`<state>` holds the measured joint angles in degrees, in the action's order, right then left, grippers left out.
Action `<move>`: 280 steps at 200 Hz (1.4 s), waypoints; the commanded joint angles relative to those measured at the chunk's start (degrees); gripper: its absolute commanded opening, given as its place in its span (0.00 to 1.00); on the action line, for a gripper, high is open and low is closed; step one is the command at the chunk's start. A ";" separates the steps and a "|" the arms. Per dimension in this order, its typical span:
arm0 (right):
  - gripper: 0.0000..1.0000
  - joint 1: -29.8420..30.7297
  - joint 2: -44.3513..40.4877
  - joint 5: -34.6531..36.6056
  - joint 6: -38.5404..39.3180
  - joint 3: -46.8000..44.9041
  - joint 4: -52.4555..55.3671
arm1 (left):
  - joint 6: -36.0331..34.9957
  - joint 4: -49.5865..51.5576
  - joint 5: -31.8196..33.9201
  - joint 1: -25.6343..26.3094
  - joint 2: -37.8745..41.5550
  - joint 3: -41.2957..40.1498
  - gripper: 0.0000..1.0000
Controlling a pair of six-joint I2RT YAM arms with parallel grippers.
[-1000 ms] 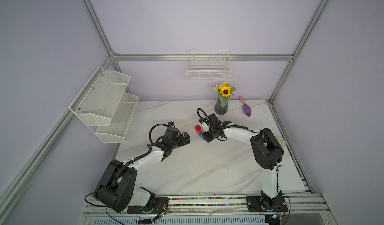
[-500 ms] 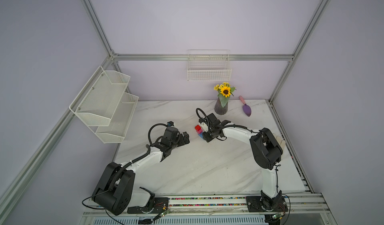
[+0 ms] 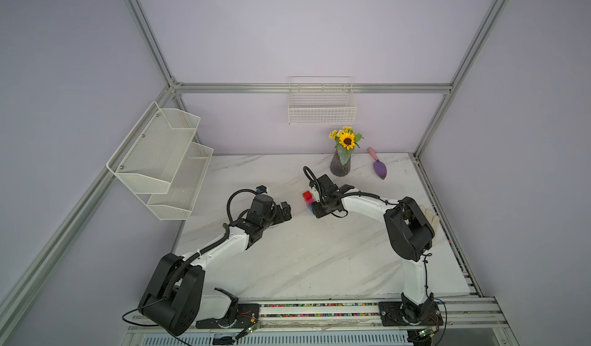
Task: Assemble the letter v with lego
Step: Assemble the lego brick with the lego brick.
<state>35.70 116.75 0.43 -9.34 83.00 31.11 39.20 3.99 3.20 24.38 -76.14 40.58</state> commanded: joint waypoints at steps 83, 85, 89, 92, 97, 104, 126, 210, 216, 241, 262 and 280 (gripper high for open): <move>0.09 1.45 4.19 3.40 3.75 -4.28 16.67 | -0.34 -1.35 0.84 -0.39 3.12 -1.72 1.00; 0.09 1.42 4.19 3.37 4.21 -4.19 16.80 | -0.28 -1.40 0.84 -0.39 3.17 -1.79 1.00; 0.08 1.46 4.23 3.24 5.14 -3.96 17.04 | -0.31 -1.37 0.77 -0.39 3.42 -1.86 1.00; 0.08 1.47 4.28 2.89 6.01 -3.86 17.29 | -0.30 -1.29 0.76 -0.39 3.53 -1.82 1.00; 0.08 1.43 4.48 2.41 7.19 -3.69 17.58 | -0.35 -1.07 0.75 -0.39 3.79 -1.82 1.00; 0.08 1.42 4.85 2.22 7.82 -3.42 17.75 | -0.43 -0.63 0.92 -0.39 4.14 -1.81 1.00; 0.08 1.39 5.88 1.14 9.15 -3.45 17.33 | -0.60 -0.44 1.19 -0.38 4.85 -1.93 1.00; 0.13 1.30 3.85 0.98 3.06 -1.88 13.27 | -1.57 0.49 1.81 -0.39 4.69 -1.47 1.00; 0.15 1.30 3.53 1.36 2.84 -1.29 13.21 | -1.56 0.55 1.81 -0.39 4.80 -1.47 1.00; 0.26 1.30 2.48 1.93 1.86 1.27 12.26 | -1.66 0.65 1.81 -0.39 4.85 -1.29 1.00; 0.37 1.25 1.51 2.33 0.90 2.05 10.41 | -1.72 1.11 1.81 -0.37 4.84 -1.02 1.00; 0.45 1.21 0.97 2.51 0.41 2.40 9.16 | -1.69 1.22 1.72 -0.39 5.08 -0.94 1.00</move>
<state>36.86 116.79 2.28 -6.98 85.23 36.62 38.35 5.50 3.88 24.38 -72.29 38.44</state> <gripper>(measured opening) 0.414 0.997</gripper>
